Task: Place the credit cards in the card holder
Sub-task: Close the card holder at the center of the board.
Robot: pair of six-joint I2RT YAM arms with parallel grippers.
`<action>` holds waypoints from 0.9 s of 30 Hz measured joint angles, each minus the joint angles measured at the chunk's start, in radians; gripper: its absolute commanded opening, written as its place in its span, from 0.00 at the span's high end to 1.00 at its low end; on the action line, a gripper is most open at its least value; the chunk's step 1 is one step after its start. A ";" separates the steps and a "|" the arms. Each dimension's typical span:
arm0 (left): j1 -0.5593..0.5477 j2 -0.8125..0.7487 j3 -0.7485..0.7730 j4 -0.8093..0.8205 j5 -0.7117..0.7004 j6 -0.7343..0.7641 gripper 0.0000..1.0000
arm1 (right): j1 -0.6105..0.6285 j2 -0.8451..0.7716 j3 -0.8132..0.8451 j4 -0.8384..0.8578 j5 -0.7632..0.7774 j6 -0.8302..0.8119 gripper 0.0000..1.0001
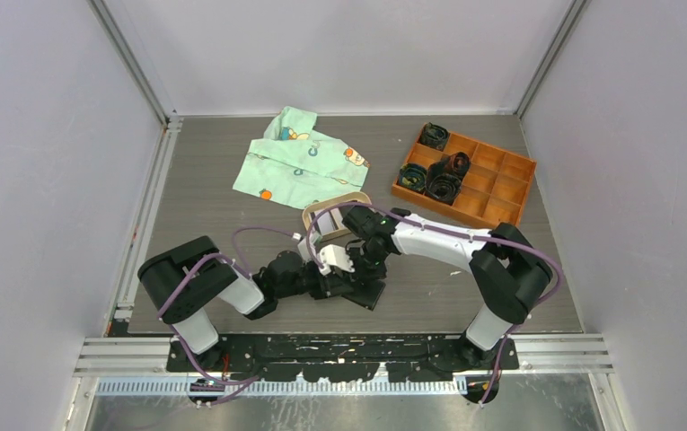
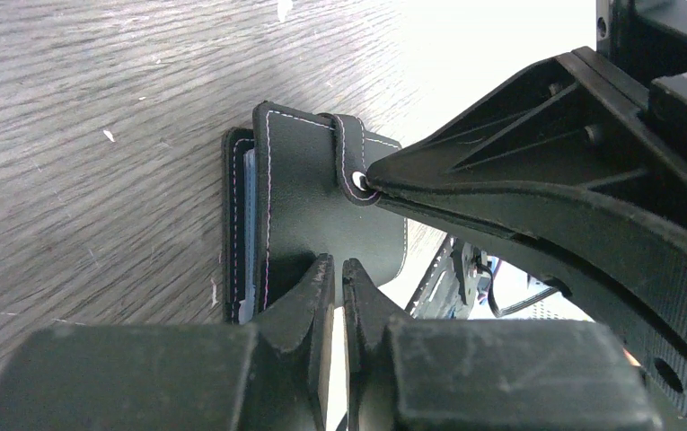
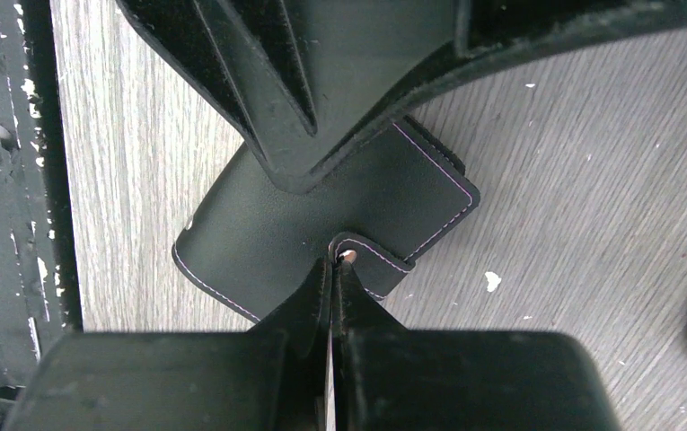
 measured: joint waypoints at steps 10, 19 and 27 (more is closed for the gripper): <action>0.000 0.000 -0.002 0.004 0.000 0.000 0.91 | 0.048 -0.006 0.000 -0.007 0.067 -0.050 0.99; 0.000 0.000 -0.006 0.009 0.000 -0.001 0.91 | 0.097 -0.006 0.000 -0.014 0.130 -0.085 0.99; 0.000 0.013 -0.012 0.037 0.000 -0.002 0.91 | 0.138 -0.006 0.000 -0.026 0.185 -0.135 0.99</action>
